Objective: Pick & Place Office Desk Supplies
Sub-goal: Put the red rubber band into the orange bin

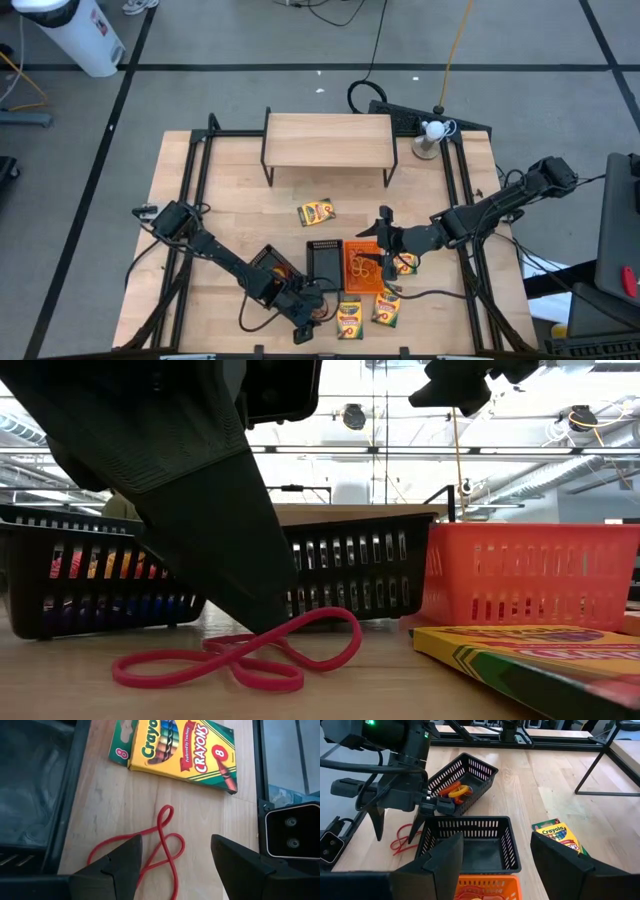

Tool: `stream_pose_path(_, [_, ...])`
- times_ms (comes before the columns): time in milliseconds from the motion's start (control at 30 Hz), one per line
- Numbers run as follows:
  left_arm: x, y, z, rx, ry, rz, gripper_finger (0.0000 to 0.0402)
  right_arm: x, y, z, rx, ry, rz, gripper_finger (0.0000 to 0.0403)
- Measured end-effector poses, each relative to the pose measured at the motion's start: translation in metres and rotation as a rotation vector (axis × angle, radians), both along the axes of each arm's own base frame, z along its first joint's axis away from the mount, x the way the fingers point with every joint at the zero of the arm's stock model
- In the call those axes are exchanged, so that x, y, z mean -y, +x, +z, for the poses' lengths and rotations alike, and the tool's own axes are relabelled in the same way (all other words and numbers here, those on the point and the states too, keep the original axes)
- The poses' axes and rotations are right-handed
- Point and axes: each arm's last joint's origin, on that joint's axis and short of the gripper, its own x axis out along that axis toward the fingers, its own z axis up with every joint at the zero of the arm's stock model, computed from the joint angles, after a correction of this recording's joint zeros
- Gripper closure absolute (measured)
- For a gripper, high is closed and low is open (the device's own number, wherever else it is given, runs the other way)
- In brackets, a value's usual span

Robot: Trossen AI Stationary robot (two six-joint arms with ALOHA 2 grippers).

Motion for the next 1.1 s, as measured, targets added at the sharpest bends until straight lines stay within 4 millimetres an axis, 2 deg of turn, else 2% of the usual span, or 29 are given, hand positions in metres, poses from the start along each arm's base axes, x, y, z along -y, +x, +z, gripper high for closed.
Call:
stream_pose_path(367, [0.0000,0.0001,0.0001,-0.004,-0.011,0.012,0.0170,0.0000,0.0000,0.0000,0.000,0.000,0.000,0.0181])
stream_pose_path(467, [0.0003,0.0002,0.0003,-0.004,-0.017,0.009,0.0202,0.0000,0.0000,0.0000,0.000,0.000,0.000,0.0181])
stream_pose_path(667, [0.0013,0.0004,0.0009,0.000,-0.029,-0.004,0.0302,0.0000,0.0000,0.0000,0.000,0.000,0.000,0.0181])
stream_pose_path(800, [0.0030,0.0011,0.0023,0.011,-0.050,-0.025,0.0350,0.0000,0.0000,0.0000,0.000,0.000,0.000,0.0181])
stream_pose_path(933, [0.0035,0.0008,0.0022,0.012,-0.047,-0.036,0.0369,0.0000,0.0000,0.0000,0.000,0.000,0.000,0.0181])
stream_pose_path(1100, [0.0034,0.0009,0.0023,0.010,-0.050,-0.028,0.0359,0.0000,0.0000,0.0000,0.000,0.000,0.000,0.0181])
